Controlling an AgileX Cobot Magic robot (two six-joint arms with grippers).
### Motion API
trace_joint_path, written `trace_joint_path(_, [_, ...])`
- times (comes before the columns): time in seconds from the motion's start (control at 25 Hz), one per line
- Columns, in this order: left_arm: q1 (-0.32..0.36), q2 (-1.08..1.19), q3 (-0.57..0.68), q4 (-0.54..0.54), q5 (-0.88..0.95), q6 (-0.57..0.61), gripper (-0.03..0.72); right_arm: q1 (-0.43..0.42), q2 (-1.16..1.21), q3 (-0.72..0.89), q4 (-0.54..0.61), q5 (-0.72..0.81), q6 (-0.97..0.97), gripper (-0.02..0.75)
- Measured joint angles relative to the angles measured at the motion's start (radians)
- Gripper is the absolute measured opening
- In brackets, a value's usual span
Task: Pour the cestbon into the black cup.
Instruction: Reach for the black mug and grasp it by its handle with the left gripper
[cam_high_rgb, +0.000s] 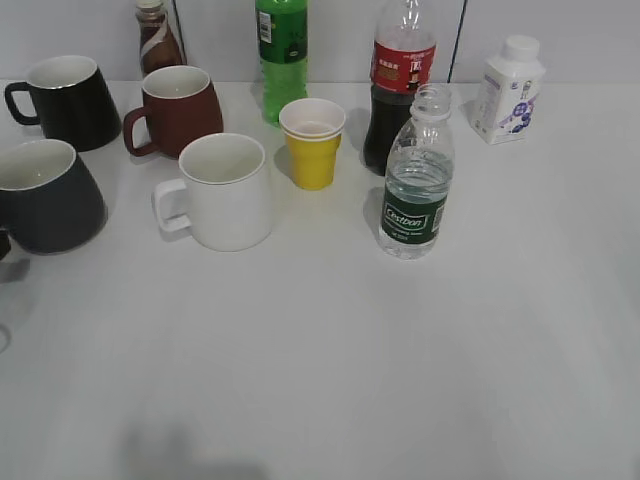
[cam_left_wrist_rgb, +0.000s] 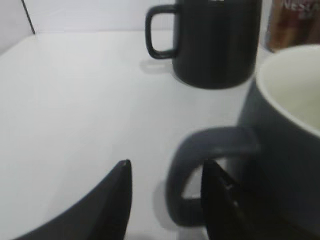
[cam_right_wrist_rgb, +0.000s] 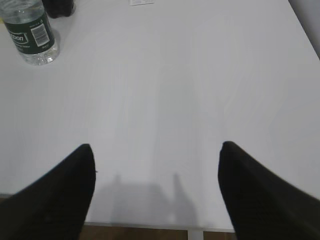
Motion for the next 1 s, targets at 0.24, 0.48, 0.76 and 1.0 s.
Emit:
trace_joint_path(0.24, [0.055,0.001,-0.036,0.106,0.038,0.0,0.32,0.0,0.0,0.0,0.0,0.0,0.0,0.575])
trace_joint_path(0.48, [0.061,0.014,-0.072,0.164,0.046,0.001,0.274,0.0,0.0,0.0,0.0,0.0,0.0,0.575])
trace_joint_path(0.76, [0.063,0.039,-0.1,0.173,0.063,0.008,0.048,0.0,0.0,0.0,0.003,0.0,0.0,0.575])
trace_joint_path(1.0, [0.063,0.019,-0.101,0.186,0.071,0.016,0.038,0.0,0.004,0.0,0.067,0.0,-0.049,0.575])
